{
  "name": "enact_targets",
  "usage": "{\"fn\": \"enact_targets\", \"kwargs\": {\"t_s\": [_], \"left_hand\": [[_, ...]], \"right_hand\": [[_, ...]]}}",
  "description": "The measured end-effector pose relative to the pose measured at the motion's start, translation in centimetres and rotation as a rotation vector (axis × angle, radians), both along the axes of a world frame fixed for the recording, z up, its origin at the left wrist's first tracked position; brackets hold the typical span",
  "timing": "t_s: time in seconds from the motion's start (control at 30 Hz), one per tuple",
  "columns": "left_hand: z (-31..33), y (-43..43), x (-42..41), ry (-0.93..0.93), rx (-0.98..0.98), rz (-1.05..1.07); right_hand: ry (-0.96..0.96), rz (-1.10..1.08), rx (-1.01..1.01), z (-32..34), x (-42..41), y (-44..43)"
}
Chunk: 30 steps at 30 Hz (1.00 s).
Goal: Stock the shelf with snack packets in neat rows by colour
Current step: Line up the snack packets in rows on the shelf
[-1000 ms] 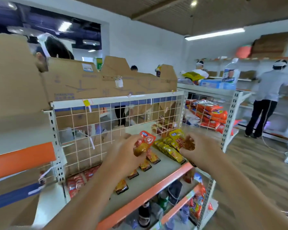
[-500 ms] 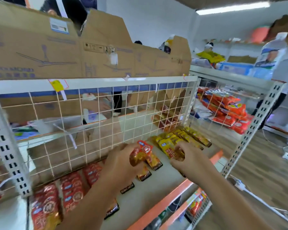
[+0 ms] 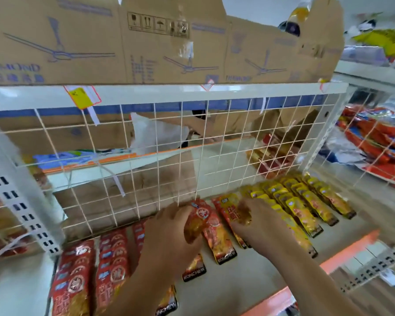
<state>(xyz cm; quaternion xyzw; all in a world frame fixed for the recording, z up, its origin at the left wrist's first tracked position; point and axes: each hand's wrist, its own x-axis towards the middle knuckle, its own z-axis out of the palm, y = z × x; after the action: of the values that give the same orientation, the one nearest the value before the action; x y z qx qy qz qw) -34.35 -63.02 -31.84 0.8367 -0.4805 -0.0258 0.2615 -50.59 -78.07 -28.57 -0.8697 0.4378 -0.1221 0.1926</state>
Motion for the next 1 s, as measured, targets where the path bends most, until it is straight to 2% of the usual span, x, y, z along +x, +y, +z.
{"fn": "enact_targets", "kwargs": {"t_s": [0.27,0.33,0.57,0.77,1.0], "left_hand": [[-4.9,-0.7,-4.1,0.001,0.070,0.397],[-5.7,-1.2,-6.1,0.008,0.038,0.503],[-9.9,-2.8,-9.8,-0.011,0.048,0.738],[-10.6,-3.4,-10.0,-0.018,0.039,0.833],[-10.9,-3.3,-10.2,-0.071,0.043,0.826]], "right_hand": [[-0.018,0.244,0.092,-3.5,1.3,-6.2],[-0.006,0.300,0.099,-3.9,1.5,-7.7],[-0.054,0.493,0.100,-5.8,1.6,-10.7],[-0.111,0.549,0.137,-6.2,1.7,-12.2],[-0.117,0.565,0.129,-6.3,1.1,-12.7]]}}
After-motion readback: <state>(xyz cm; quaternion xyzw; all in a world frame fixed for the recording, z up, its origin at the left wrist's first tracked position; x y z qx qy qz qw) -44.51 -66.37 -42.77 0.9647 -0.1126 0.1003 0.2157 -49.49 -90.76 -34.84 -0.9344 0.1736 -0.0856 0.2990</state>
